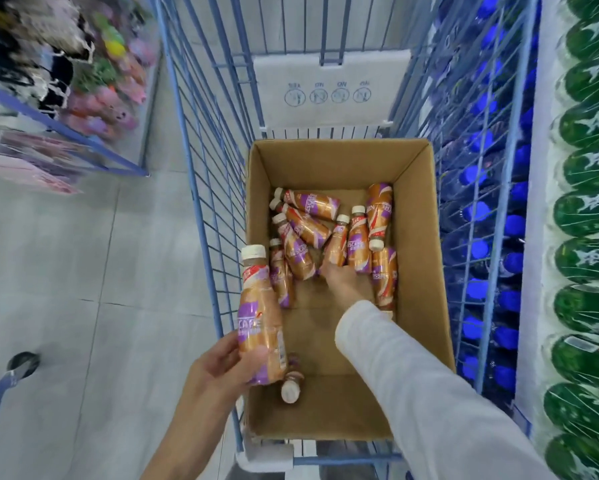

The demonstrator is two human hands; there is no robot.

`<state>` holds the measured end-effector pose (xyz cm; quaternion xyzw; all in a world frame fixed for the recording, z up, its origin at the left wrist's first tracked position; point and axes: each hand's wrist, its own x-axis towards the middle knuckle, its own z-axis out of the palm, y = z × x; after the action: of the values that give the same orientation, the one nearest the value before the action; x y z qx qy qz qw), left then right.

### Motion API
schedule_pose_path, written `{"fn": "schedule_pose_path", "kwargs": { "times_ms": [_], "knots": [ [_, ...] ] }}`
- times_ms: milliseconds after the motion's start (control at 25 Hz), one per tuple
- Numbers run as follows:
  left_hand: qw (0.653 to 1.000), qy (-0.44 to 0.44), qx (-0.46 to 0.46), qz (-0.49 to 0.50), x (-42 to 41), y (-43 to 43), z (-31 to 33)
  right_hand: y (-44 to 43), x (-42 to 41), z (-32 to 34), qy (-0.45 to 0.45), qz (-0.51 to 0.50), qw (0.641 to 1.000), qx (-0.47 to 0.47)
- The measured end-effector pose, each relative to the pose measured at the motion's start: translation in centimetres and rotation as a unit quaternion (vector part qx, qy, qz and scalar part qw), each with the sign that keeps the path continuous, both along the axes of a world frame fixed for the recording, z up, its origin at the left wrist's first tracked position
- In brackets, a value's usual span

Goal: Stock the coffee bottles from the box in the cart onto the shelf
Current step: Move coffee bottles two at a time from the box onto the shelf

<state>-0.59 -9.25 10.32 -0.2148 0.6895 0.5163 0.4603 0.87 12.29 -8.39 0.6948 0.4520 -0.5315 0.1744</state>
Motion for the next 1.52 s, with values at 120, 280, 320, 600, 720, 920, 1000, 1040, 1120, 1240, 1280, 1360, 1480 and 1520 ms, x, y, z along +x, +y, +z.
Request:
{"fn": "schedule_pose_path", "kwargs": {
  "times_ms": [120, 280, 320, 600, 720, 920, 1000, 1040, 1120, 1240, 1280, 1360, 1480, 1520],
  "knots": [
    [1.0, -0.013, -0.01, 0.019, 0.2, -1.6, -0.7, -1.7, -0.6, -3.0, 0.022, -0.103, 0.994, 0.022],
    [1.0, -0.016, -0.003, 0.018, 0.5, -2.7, -1.0, -3.1, 0.4, -5.6, 0.006, -0.097, 0.993, 0.066],
    [1.0, -0.01, 0.002, 0.011, 0.6, -2.8, -1.0, -3.2, 1.0, -5.4, 0.013, -0.078, 0.995, 0.065],
    [0.997, 0.013, 0.073, -0.032, 0.2, -1.9, 4.4, -5.2, 6.6, 5.1, 0.219, -0.277, 0.924, -0.145],
    [0.991, 0.013, 0.123, -0.056, 0.0, -1.8, 7.7, -7.8, 9.6, 14.3, 0.269, -0.276, 0.911, -0.148],
    [0.97, 0.022, 0.216, -0.114, 0.4, -0.6, 13.2, -11.2, 14.0, 27.2, 0.401, -0.343, 0.847, -0.069],
    [0.955, 0.035, 0.254, -0.148, 1.7, 0.3, 15.4, -12.0, 16.3, 31.0, 0.435, -0.35, 0.829, -0.008],
    [0.948, 0.038, 0.273, -0.162, 2.3, 0.7, 16.3, -12.3, 17.5, 32.5, 0.445, -0.349, 0.825, 0.015],
    [0.931, 0.033, 0.307, -0.195, 4.2, 1.7, 18.3, -12.9, 20.0, 35.0, 0.459, -0.351, 0.813, 0.069],
    [0.904, 0.022, 0.35, -0.244, 8.3, 2.7, 20.5, -14.0, 24.5, 38.8, 0.49, -0.365, 0.777, 0.15],
    [0.895, 0.017, 0.361, -0.262, 9.8, 3.0, 21.2, -14.5, 26.2, 39.7, 0.505, -0.378, 0.759, 0.162],
    [0.875, 0.008, 0.377, -0.303, 13.5, 3.3, 22.7, -15.8, 30.3, 41.4, 0.519, -0.396, 0.732, 0.195],
    [0.849, -0.018, 0.392, -0.352, 20.2, 3.1, 24.5, -18.5, 37.1, 43.8, 0.502, -0.427, 0.706, 0.26],
    [0.84, -0.026, 0.397, -0.369, 22.8, 2.7, 25.3, -19.6, 39.4, 44.7, 0.498, -0.437, 0.695, 0.279]
  ]
}}
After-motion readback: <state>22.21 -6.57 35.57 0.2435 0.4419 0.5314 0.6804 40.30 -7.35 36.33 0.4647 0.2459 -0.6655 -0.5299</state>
